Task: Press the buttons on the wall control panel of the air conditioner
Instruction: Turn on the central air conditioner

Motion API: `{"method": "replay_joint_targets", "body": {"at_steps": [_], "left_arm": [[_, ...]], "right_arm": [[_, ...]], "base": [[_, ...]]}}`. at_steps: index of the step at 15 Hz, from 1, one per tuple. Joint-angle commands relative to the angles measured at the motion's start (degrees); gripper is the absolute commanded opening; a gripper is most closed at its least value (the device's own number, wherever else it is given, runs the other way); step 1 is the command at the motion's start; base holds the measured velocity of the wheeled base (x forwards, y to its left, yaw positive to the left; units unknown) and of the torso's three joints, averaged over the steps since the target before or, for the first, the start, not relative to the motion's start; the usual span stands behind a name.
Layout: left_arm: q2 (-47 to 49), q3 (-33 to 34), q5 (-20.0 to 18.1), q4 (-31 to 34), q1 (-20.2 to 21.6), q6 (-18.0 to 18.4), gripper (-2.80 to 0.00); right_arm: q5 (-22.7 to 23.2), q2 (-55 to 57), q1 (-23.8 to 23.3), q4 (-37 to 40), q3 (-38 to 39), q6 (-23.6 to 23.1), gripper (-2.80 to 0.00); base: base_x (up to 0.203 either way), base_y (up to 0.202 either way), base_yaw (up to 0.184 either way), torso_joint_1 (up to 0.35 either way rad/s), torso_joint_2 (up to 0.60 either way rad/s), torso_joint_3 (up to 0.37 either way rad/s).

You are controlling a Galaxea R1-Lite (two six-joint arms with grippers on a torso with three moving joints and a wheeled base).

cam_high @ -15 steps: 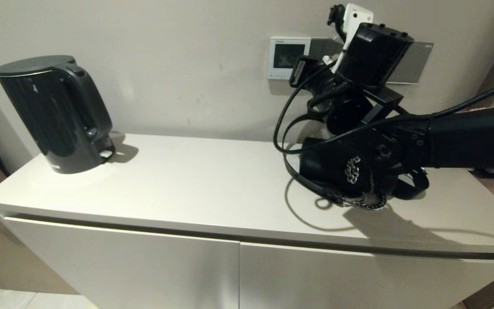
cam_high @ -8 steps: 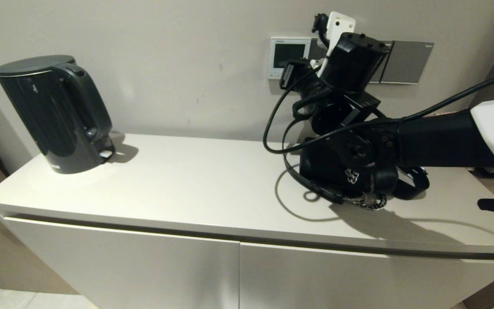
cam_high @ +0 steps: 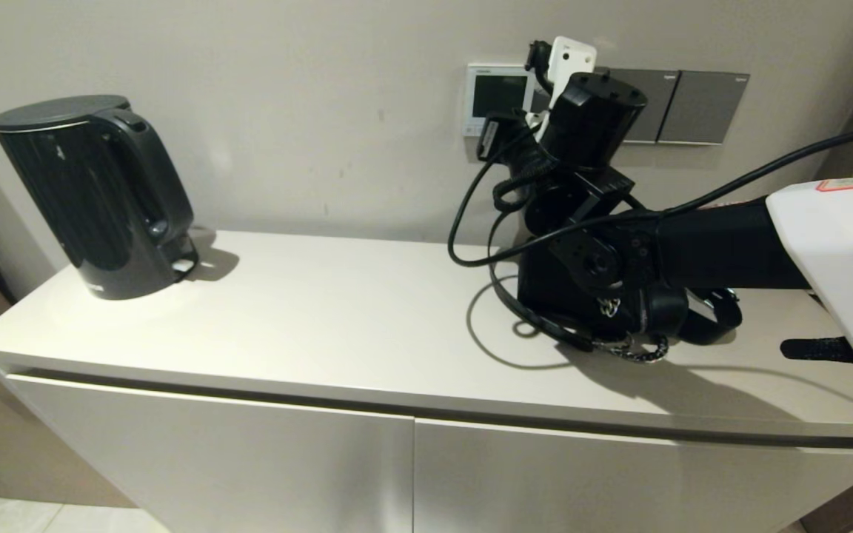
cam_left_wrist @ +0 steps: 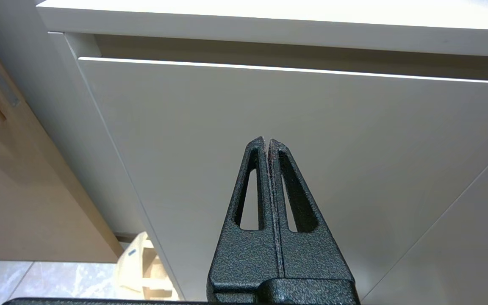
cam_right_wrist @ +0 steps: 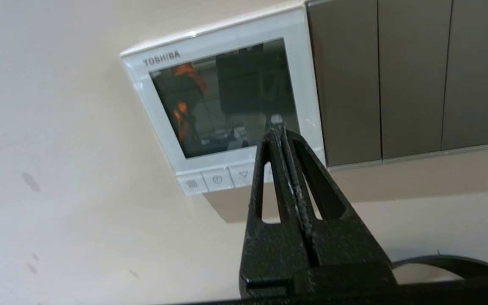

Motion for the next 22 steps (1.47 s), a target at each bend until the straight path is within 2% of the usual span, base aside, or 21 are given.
{"method": "replay_joint_targets", "body": {"at_steps": [1, 10, 22], "left_arm": [[0.0, 0.1, 0.0, 0.0, 0.0, 0.0, -2.8], [0.0, 0.1, 0.0, 0.0, 0.0, 0.0, -2.8], [0.0, 0.1, 0.0, 0.0, 0.0, 0.0, -2.8]], "right_arm": [[-0.2, 0.2, -0.1, 0.0, -0.2, 0.0, -2.8], [-0.2, 3.6, -1.8, 0.2, -3.1, -0.1, -2.8], [-0.6, 2.9, -1.8, -2.0, 0.6, -0.1, -2.8]], "base": [[0.0, 0.0, 0.0, 0.0, 0.0, 0.0], [0.0, 0.0, 0.0, 0.0, 0.0, 0.0], [0.0, 0.0, 0.0, 0.0, 0.0, 0.0]]}}
